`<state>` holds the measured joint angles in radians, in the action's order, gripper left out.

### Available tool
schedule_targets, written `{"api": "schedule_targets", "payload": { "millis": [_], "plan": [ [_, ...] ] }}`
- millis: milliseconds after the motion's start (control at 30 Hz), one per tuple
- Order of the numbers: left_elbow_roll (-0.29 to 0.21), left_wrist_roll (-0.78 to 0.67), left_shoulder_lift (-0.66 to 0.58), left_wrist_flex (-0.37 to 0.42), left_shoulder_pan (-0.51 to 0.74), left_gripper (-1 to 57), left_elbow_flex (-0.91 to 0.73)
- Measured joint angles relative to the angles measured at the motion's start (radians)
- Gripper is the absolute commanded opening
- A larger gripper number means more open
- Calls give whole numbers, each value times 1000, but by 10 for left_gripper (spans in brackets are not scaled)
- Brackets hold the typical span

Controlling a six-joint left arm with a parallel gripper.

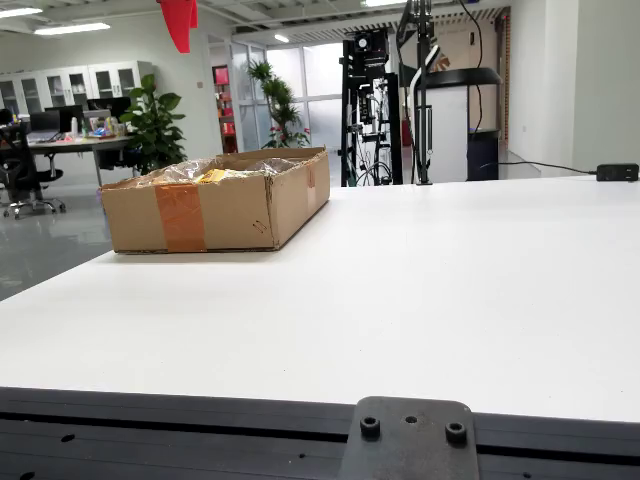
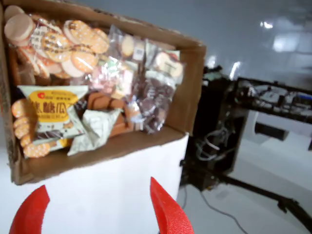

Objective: Grasp a snack and put it in the bin.

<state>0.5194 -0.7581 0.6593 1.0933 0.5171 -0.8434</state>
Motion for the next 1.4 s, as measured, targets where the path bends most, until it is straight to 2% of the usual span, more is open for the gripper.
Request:
{"api": "schedule_targets", "payload": {
  "millis": [333, 533, 767, 1067, 1400],
  "plan": [
    [-3, 0, -10, 68, 49, 241, 1],
    [0, -9, -73, 127, 104, 151, 1],
    [0, -13, -150, 163, 191, 75, -20],
    [-7, -14, -242, 175, 342, 18, -143],
    [-22, -4, -399, 156, 531, 0, -367]
  ]
}}
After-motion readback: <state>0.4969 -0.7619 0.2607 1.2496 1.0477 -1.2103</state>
